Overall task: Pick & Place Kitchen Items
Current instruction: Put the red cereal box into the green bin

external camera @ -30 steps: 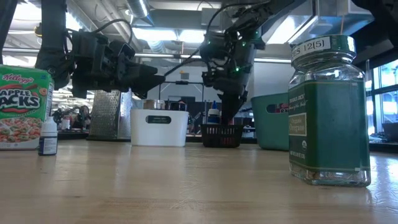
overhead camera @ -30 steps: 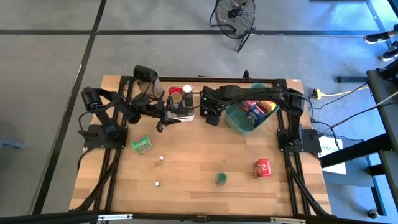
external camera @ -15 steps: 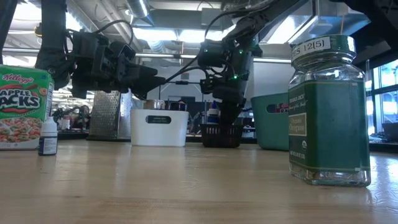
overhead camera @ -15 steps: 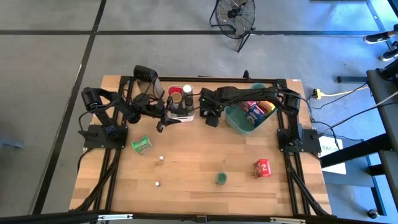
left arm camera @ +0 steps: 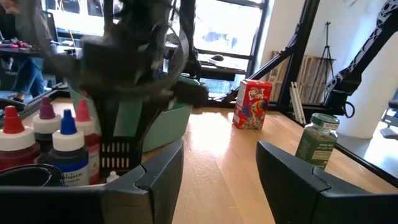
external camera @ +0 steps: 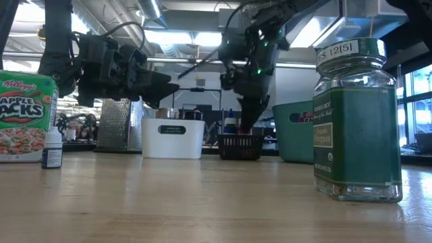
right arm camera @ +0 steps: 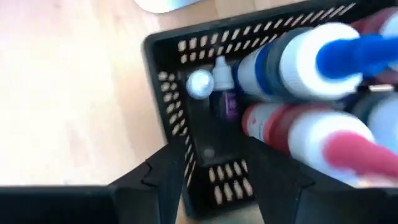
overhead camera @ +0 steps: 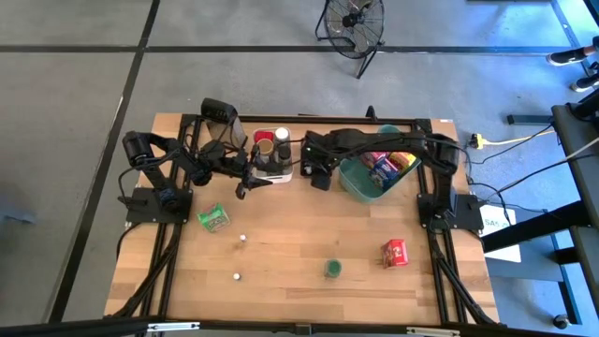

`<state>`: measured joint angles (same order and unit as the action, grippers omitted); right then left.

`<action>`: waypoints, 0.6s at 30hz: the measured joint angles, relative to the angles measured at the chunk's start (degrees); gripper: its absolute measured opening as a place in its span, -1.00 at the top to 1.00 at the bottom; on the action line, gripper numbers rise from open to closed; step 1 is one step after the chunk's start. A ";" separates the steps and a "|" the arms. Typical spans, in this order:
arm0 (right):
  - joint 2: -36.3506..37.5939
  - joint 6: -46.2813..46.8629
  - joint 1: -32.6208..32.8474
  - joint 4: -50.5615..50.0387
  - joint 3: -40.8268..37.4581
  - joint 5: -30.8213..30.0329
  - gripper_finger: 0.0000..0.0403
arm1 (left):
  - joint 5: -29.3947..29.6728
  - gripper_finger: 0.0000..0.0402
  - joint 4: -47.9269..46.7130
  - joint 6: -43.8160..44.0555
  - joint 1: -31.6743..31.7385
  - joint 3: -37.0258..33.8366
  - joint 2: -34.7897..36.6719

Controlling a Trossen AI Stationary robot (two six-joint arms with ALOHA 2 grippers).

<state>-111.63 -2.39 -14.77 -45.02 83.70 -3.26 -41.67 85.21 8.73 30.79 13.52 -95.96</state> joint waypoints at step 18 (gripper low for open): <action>20.37 9.27 23.52 -12.88 0.04 3.94 0.16 | 0.01 0.02 -2.21 -0.63 0.00 0.00 0.00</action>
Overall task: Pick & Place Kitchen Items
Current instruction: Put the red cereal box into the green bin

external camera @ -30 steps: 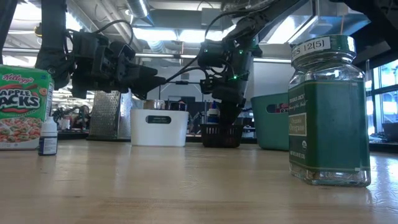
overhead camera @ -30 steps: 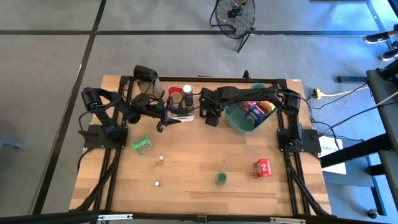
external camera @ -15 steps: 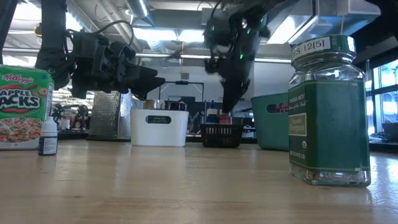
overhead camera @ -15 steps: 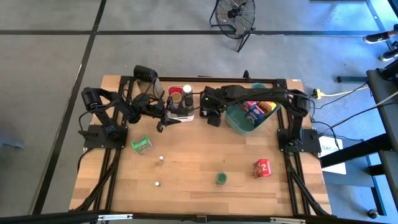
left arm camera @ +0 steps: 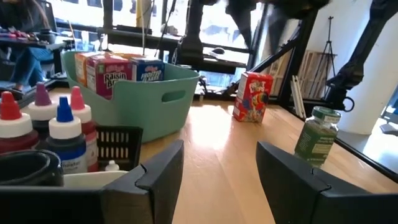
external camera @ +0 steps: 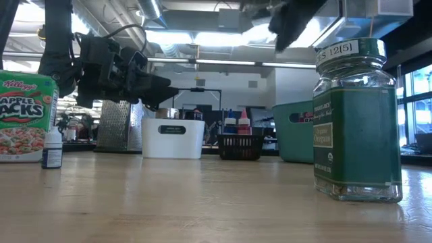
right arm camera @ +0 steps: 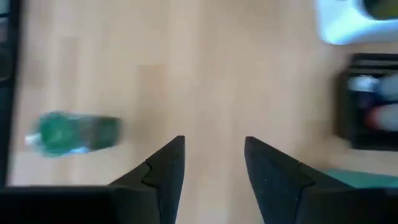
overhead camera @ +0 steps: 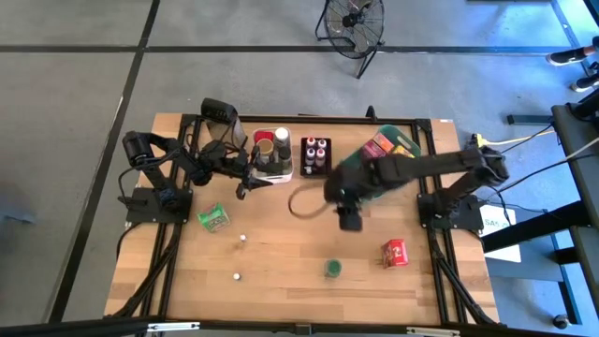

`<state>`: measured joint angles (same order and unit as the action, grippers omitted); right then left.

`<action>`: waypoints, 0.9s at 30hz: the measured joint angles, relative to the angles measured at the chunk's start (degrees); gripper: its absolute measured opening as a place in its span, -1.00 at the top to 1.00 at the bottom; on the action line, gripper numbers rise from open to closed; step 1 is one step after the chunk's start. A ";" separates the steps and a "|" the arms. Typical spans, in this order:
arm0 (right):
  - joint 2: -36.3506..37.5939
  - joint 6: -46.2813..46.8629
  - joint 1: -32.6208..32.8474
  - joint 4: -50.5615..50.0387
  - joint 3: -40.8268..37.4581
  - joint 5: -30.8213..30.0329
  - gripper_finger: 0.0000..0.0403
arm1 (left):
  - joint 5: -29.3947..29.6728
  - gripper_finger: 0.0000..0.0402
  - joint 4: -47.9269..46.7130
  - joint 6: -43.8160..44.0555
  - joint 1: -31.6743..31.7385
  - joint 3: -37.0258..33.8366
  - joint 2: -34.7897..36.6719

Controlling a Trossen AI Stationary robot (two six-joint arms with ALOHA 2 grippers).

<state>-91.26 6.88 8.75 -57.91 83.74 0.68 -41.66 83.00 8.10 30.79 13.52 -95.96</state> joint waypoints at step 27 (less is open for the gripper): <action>-0.57 28.69 14.67 -5.64 -0.04 -3.70 -0.35 | 1.03 0.02 0.77 -1.65 -1.66 0.00 0.00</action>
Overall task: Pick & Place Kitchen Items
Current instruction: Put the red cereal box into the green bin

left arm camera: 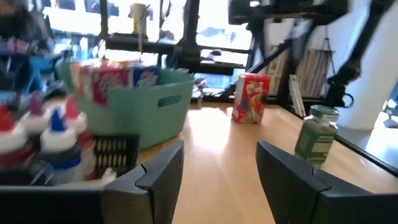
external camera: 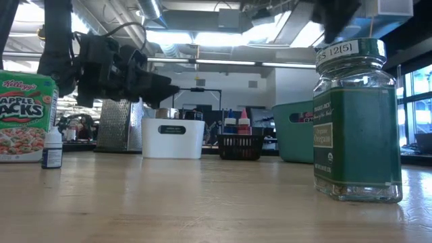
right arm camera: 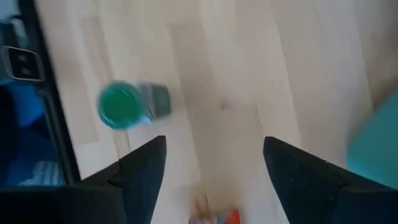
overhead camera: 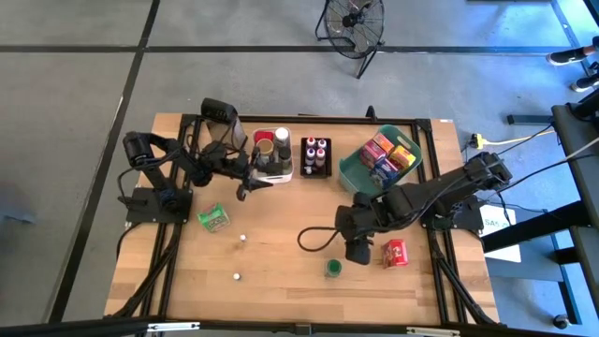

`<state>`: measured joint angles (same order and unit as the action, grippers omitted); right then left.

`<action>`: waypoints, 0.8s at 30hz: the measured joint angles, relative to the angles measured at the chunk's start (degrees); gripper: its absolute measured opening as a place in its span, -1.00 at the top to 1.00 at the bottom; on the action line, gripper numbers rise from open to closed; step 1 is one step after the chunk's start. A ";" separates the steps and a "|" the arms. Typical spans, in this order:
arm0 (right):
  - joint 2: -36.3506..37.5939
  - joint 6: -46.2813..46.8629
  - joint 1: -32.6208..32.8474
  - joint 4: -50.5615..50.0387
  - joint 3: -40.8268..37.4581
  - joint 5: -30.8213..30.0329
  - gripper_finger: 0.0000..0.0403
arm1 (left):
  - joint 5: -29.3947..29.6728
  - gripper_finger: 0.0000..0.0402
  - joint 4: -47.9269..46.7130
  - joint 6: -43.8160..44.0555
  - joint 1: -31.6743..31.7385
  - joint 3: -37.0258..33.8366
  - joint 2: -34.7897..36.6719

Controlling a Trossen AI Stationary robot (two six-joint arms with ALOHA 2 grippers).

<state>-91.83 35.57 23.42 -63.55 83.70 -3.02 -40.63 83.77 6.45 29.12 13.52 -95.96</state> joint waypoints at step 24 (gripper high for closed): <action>0.17 54.39 13.59 -24.76 0.00 2.94 -0.36 | 34.64 0.02 -37.75 -14.30 -18.20 1.55 30.82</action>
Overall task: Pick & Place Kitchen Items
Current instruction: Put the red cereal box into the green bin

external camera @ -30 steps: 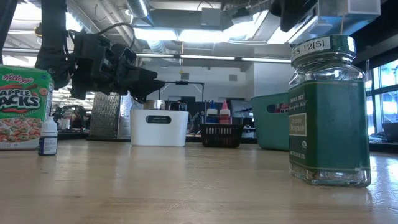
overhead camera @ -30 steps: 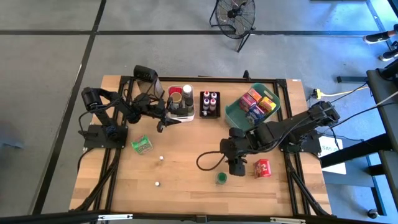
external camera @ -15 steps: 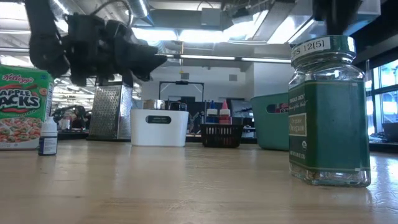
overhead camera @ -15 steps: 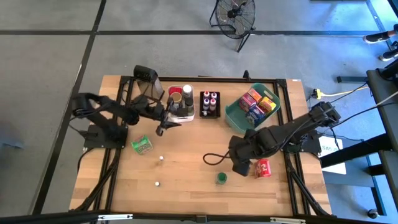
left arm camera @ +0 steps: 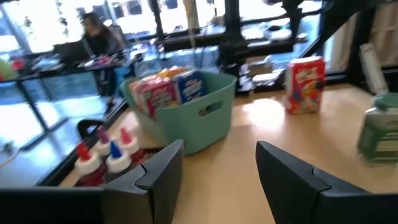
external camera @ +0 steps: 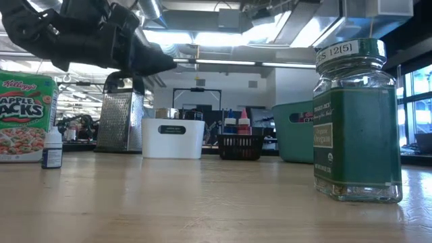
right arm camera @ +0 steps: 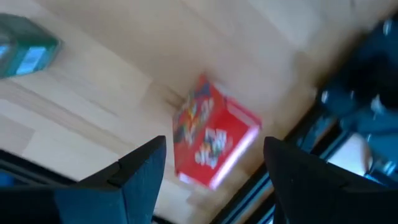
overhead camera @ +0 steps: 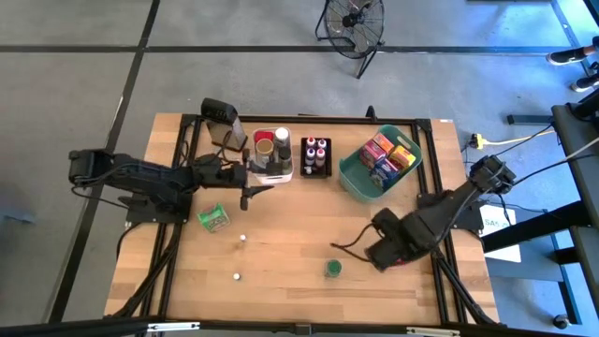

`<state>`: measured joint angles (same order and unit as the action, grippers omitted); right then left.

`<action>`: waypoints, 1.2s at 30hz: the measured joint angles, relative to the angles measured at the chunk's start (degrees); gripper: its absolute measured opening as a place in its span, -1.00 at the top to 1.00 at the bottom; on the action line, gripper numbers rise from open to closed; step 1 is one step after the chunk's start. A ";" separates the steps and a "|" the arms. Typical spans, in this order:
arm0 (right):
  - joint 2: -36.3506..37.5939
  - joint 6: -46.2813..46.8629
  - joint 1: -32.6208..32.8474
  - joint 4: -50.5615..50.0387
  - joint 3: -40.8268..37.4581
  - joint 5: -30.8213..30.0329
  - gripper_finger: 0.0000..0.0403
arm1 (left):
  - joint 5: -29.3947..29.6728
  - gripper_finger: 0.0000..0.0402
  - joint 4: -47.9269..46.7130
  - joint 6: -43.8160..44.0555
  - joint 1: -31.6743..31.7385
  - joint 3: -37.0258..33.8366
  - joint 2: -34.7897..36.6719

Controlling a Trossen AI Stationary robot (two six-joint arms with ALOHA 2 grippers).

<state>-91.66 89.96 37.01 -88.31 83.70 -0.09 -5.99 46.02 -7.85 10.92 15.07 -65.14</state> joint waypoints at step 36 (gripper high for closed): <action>0.40 21.16 10.78 -0.95 -0.21 -3.38 -0.56 | 4.07 0.02 0.92 -1.05 -4.40 0.00 -0.03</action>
<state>-91.26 111.12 47.79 -89.26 83.49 -3.47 -1.91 46.94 -8.90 6.52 15.07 -65.17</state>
